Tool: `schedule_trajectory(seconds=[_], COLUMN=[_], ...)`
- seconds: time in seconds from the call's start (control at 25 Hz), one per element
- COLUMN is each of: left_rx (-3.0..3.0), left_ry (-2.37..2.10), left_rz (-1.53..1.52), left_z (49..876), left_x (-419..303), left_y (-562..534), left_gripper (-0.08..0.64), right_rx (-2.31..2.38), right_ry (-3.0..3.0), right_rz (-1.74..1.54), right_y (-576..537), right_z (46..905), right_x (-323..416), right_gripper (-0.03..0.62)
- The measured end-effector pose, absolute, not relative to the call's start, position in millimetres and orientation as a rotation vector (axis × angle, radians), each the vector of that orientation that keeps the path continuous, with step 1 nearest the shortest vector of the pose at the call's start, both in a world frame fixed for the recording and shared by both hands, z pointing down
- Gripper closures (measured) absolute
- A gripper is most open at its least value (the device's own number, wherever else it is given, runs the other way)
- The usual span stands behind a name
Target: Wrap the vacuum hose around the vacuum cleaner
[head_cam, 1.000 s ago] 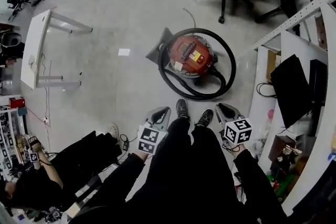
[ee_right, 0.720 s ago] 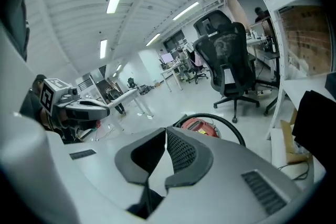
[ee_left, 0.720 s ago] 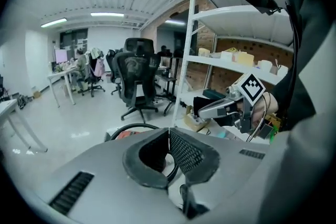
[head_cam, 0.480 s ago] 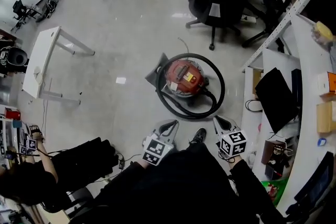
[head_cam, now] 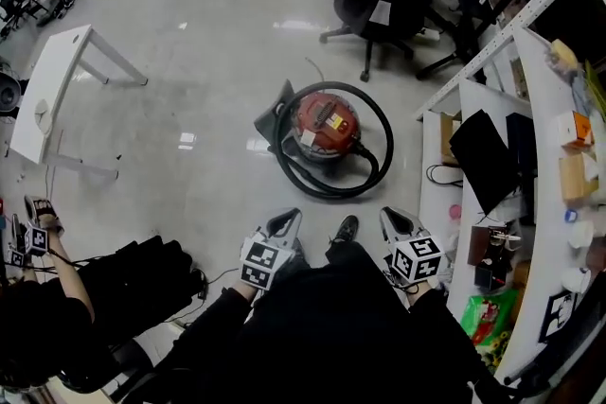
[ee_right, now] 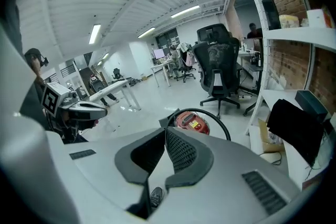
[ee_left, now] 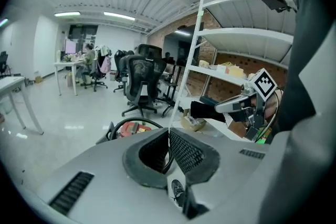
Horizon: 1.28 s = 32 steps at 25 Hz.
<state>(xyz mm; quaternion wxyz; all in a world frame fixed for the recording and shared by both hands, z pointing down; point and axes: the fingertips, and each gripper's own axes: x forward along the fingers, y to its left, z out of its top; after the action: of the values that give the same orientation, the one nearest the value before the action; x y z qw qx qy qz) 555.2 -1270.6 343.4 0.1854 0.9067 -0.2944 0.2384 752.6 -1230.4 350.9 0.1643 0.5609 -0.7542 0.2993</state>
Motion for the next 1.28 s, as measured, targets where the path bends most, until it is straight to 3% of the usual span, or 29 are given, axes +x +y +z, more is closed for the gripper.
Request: schedule_trajectory(seconds=[0.32, 0.76, 1.04, 1.28], left_rx=[2.502, 2.613, 2.619, 2.529], left_ry=[-0.674, -0.652, -0.582, -0.599], left_rz=[0.698, 0.722, 0.793, 0.906], left_z=[368.4, 331.9, 329.4, 349.0], left_x=[511.6, 539.6, 582.7, 564.9], left_y=[-1220.8, -1147.3, -1050.5, -990.3], left_gripper=[0.535, 0.535, 0.535, 0.535], right_rx=[1.589, 1.622, 1.705, 1.670], right_ry=[-2.092, -2.158, -2.108, -2.083], right_rz=[0.894, 0.832, 0.989, 1.122], right_y=[-1170.1, -1091.0, -986.2, -919.6], right_z=[348.5, 342.7, 371.1, 406.6], right_x=[686.8, 682.7, 715.8, 716.2], right_gripper=[0.568, 0.568, 0.568, 0.568])
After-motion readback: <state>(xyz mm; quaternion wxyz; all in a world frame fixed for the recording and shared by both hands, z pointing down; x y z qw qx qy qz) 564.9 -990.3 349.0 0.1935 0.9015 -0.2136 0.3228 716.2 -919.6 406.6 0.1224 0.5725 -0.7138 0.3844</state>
